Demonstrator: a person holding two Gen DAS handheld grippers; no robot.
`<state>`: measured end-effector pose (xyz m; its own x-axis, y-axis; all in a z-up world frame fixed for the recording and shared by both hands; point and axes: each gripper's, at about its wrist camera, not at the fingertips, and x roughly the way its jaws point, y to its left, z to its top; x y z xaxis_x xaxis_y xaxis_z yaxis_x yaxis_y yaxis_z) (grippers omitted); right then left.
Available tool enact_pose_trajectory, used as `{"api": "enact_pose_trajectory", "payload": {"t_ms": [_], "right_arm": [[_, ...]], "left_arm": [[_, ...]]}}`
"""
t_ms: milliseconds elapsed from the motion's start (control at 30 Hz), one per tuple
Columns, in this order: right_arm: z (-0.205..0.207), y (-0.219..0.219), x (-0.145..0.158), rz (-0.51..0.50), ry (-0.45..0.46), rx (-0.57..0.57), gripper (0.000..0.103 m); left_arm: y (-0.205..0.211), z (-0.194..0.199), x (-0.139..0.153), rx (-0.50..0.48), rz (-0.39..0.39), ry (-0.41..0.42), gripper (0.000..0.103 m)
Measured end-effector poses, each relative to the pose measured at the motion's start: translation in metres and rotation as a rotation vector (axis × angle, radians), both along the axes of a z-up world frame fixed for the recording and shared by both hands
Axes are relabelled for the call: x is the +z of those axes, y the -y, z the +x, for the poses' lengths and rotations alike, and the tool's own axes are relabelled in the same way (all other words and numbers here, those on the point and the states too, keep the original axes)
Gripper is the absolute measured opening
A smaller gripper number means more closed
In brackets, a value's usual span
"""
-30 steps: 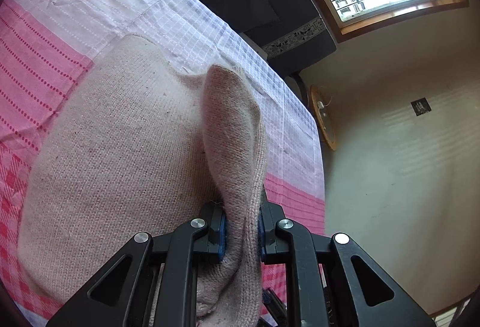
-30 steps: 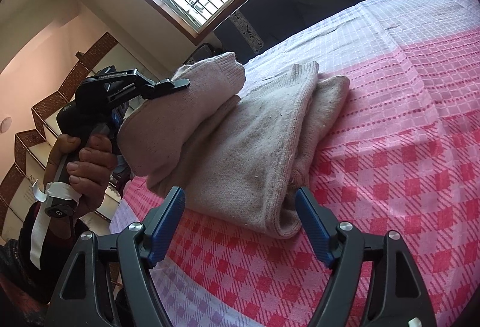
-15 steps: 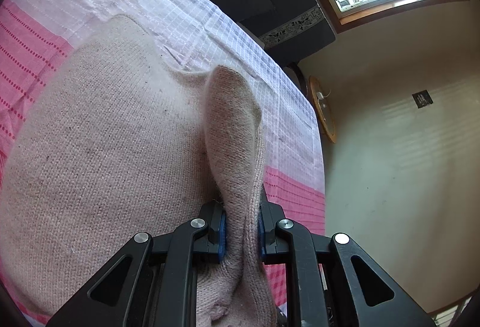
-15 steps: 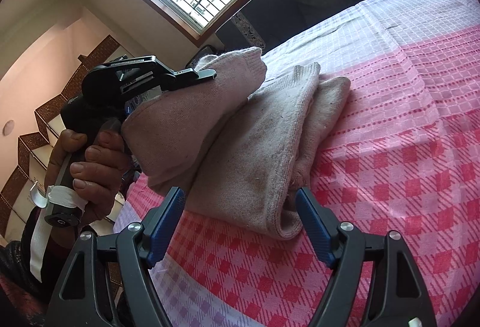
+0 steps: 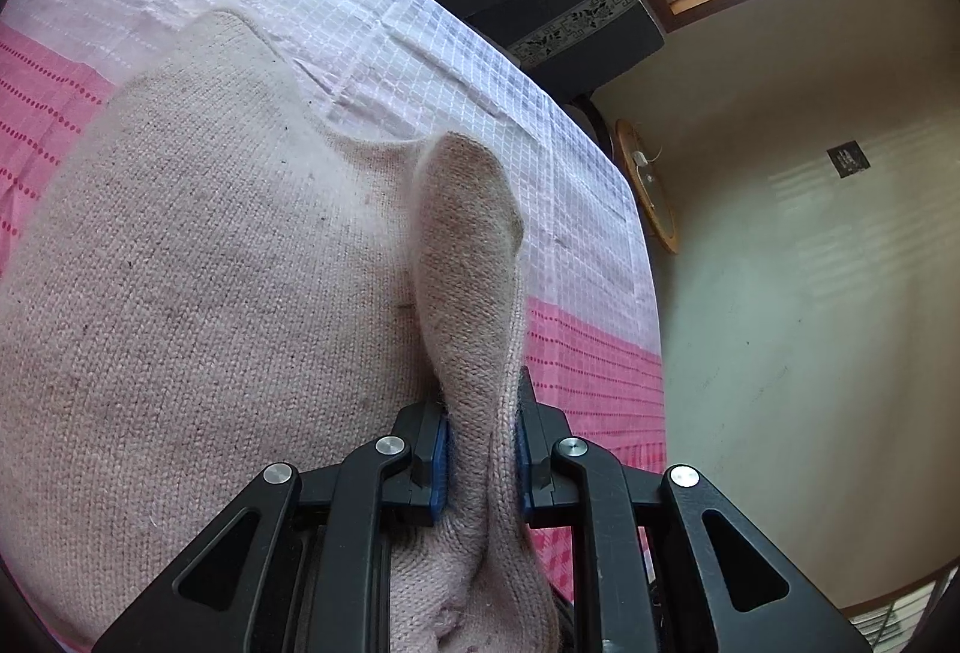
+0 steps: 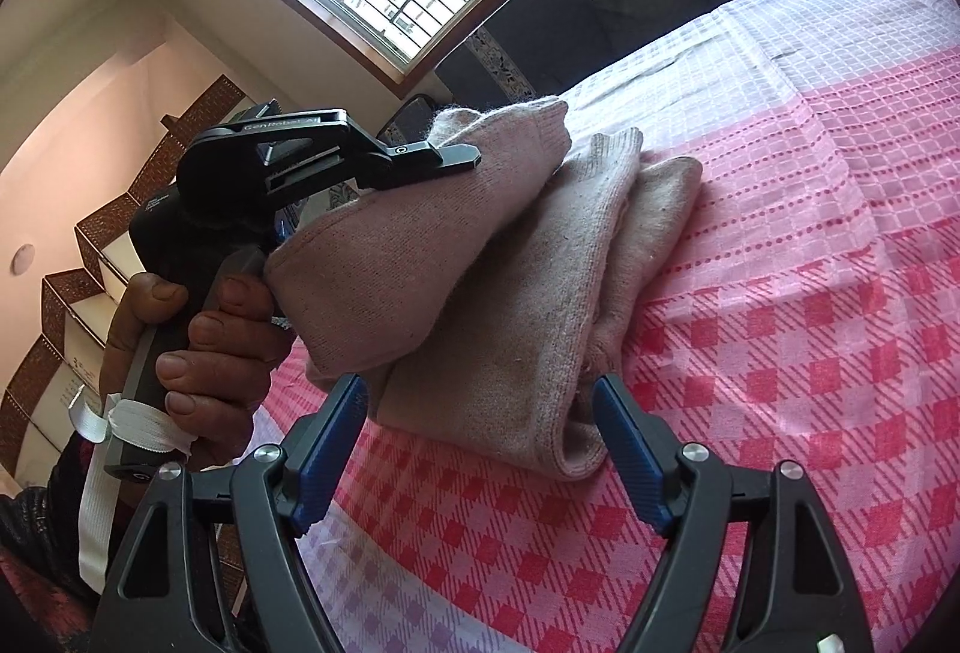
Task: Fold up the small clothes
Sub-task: 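Carry the held sweater half over the other half with the left gripper, then open the left gripper and release the folded sweater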
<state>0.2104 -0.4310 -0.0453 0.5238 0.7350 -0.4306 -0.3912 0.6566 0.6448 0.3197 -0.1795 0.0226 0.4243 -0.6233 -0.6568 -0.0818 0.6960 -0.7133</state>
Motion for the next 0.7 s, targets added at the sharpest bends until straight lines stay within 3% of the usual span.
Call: {"api": "enact_pose_trajectory", "payload": {"t_ms": [233,367,467,533,700], "right_arm": [[0.002,0.008,-0.002,0.019,-0.013,-0.013,0.077],[0.006,0.022,-0.009,0.080,-0.047,-0.048,0.077],[0.006,0.038,-0.015,0.152,-0.057,-0.093,0.077],[0.000,0.046,-0.011,0.175,-0.026,-0.124,0.076],[-0.009,0.029,0.012,0.177,0.025,-0.012,0.067]], "left_arm": [[0.008,-0.005,0.015,-0.066,-0.029,0.069,0.029],[0.005,-0.020,0.037,-0.109,-0.056,0.177,0.033],[-0.024,-0.039,0.050,-0.047,-0.039,0.297,0.045],[-0.055,-0.052,0.051,0.010,-0.004,0.370,0.045],[-0.126,-0.085,0.025,0.126,0.189,0.462,0.045]]}}
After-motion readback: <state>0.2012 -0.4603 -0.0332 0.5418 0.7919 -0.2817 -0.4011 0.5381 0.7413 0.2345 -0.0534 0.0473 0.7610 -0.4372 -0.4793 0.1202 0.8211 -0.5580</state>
